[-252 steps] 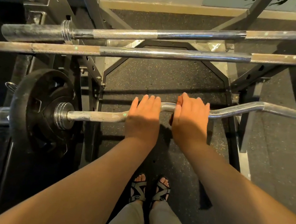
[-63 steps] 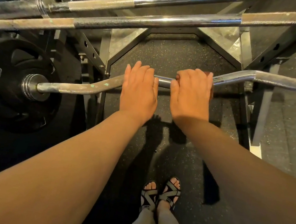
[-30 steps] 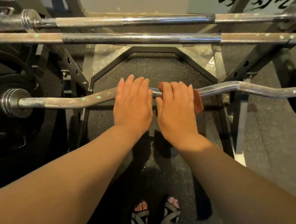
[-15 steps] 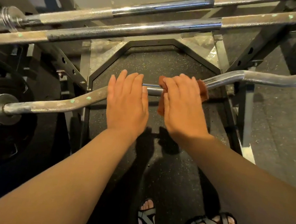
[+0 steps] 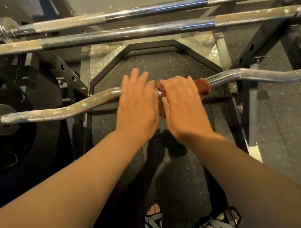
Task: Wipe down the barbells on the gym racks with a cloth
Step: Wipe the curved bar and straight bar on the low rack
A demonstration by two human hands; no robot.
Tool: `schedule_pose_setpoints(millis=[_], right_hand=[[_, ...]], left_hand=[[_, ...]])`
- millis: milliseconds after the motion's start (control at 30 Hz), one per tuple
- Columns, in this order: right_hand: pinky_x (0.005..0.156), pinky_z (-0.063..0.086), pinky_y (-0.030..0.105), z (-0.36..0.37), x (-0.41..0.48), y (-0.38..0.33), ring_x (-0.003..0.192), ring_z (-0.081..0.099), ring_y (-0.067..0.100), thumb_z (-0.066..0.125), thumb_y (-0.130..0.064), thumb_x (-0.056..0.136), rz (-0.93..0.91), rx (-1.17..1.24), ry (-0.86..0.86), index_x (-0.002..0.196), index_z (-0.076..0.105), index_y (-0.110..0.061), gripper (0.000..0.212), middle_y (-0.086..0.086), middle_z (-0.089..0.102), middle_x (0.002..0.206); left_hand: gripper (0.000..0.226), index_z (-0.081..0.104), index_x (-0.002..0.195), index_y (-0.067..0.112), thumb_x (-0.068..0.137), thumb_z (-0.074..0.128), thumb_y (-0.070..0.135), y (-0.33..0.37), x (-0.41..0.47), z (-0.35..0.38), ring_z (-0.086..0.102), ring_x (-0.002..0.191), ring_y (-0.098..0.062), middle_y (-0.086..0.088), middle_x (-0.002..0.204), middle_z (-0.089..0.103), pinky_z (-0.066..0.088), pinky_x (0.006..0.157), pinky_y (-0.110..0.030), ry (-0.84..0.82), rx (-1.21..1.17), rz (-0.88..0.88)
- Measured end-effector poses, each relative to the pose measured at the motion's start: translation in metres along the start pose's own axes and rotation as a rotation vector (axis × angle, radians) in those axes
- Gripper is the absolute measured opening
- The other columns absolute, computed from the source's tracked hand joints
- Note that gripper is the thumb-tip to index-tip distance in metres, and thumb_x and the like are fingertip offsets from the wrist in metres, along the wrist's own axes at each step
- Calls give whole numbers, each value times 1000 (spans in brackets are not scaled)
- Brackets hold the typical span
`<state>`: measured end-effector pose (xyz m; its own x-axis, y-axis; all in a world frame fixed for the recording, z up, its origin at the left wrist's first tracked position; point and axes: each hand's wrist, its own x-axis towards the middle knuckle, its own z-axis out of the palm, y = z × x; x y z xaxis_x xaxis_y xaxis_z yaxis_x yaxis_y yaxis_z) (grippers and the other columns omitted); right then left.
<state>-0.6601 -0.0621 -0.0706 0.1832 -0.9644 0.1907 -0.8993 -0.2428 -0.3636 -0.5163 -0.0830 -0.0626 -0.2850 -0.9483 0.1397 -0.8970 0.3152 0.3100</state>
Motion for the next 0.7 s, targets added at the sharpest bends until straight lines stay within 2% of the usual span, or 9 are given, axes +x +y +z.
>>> schedule_pose_setpoints(millis=[33,100,233,333,433,500,567,633,700], right_hand=[[125,16,44,-7,0,10,135,42,25,40,-23,106,-40,-13,-19,140,47,-13,36,6,51,135],[125,18,40,-20,-1,29,129,45,22,40,-26,107,-55,-51,-29,138,48,-15,34,4,52,131],[119,29,47,-33,-4,48,125,45,23,40,-25,107,171,17,120,129,51,-12,28,6,52,127],[124,19,52,-22,4,27,141,36,26,39,-19,107,335,62,153,131,52,-12,29,7,51,136],[127,2,51,-4,2,0,149,26,26,37,-15,106,223,115,45,137,50,-10,34,8,49,140],[127,6,48,-6,-5,5,145,30,23,38,-19,106,77,148,-7,140,47,-15,36,4,48,138],[125,15,42,-18,-5,28,135,39,17,39,-26,107,-11,79,-32,137,48,-21,32,-2,50,133],[122,22,39,-26,-2,47,126,45,17,38,-30,107,52,46,20,129,52,-23,27,-3,53,126],[121,24,43,-31,3,53,124,46,19,38,-28,107,213,89,141,122,54,-21,24,-1,53,122]], left_hand=[[47,50,139,6,107,24,28,4,0,2,23,152,-34,-15,151,45,8,127,-49,-20,-13,66],[45,53,135,8,107,25,29,8,2,5,35,145,-33,-12,141,53,15,125,-50,-26,-40,82],[35,56,128,9,108,33,25,5,2,10,48,130,-32,-9,128,58,23,120,-50,22,-29,73],[35,57,127,8,107,35,25,6,1,14,49,128,-31,-9,128,59,25,119,-50,61,-12,80],[34,58,127,10,108,35,26,8,2,16,50,126,-29,-7,127,59,26,118,-49,77,-6,68],[34,58,128,12,109,33,27,6,3,15,50,126,-27,-5,127,59,26,117,-49,63,5,78],[34,57,129,13,109,34,27,4,2,13,49,126,-27,-4,127,58,28,116,-49,48,10,104],[33,57,128,12,108,35,27,2,2,12,50,123,-26,-5,126,58,31,115,-49,46,8,112],[32,57,126,12,107,36,26,3,3,12,51,118,-26,-5,123,58,32,113,-49,63,-2,104]])
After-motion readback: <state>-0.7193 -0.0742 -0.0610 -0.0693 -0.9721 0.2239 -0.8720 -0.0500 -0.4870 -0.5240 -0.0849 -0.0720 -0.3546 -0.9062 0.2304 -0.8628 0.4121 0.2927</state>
